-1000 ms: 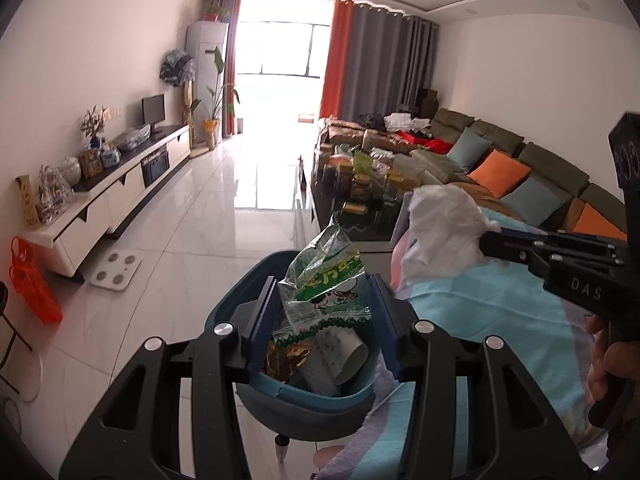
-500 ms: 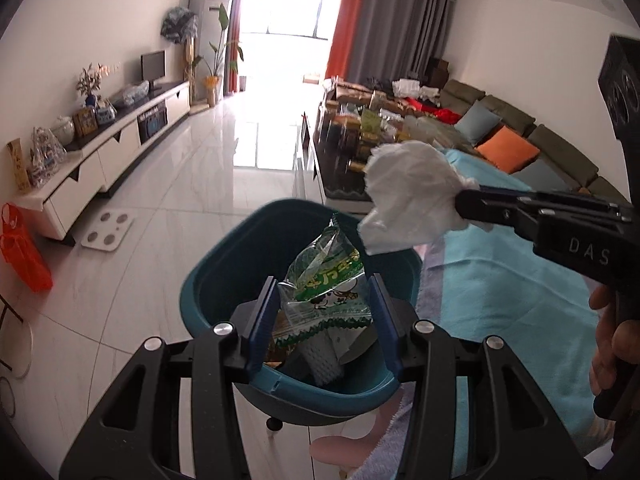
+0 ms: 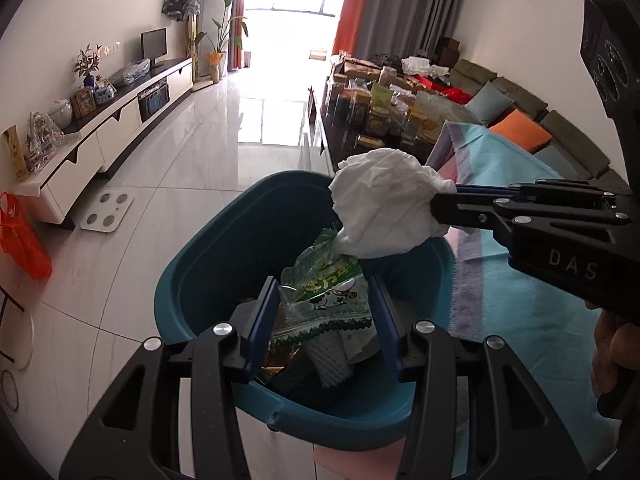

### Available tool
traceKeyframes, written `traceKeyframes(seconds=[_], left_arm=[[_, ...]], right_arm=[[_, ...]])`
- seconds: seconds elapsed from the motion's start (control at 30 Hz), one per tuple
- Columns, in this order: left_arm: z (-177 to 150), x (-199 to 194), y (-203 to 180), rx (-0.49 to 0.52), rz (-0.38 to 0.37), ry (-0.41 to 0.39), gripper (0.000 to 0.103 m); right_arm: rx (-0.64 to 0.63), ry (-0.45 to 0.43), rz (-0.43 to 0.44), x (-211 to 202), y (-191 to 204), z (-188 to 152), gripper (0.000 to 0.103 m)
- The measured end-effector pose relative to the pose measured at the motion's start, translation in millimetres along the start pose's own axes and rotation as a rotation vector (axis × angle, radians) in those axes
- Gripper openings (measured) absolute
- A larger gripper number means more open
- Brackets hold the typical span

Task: Collect trash
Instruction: 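Open the left tool over the bin while the right tool releases the tissue into it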

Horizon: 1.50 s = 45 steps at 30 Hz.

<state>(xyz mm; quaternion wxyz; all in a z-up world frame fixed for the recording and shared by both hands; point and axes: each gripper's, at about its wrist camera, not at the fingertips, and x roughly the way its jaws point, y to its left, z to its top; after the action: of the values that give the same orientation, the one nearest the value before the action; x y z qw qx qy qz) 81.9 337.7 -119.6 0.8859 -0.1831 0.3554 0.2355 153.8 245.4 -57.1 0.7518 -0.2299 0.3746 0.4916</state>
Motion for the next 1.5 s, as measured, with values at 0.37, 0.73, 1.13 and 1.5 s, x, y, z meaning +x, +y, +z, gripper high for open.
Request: traceKeyframes(seconds=[0.37, 0.73, 1.13, 1.5], left_arm=[[-2, 23, 1, -0.003, 0.011, 0.045, 0.046], [-1, 41, 0, -0.003, 0.021, 0.081, 0.047], [-1, 36, 1, -0.011, 0.040, 0.049, 0.053], [-1, -8, 9, -0.016, 0.081, -0.040, 0.081]], right_arm=[[-0.001, 0.068, 0.011, 23, -7, 8, 0.010], [-0.045, 0.168, 0.007, 48, 2, 17, 0.011], [-0.010, 0.140, 0.004, 37, -7, 18, 0.034], [0.016, 0.037, 0.007, 1, -11, 18, 0.068]])
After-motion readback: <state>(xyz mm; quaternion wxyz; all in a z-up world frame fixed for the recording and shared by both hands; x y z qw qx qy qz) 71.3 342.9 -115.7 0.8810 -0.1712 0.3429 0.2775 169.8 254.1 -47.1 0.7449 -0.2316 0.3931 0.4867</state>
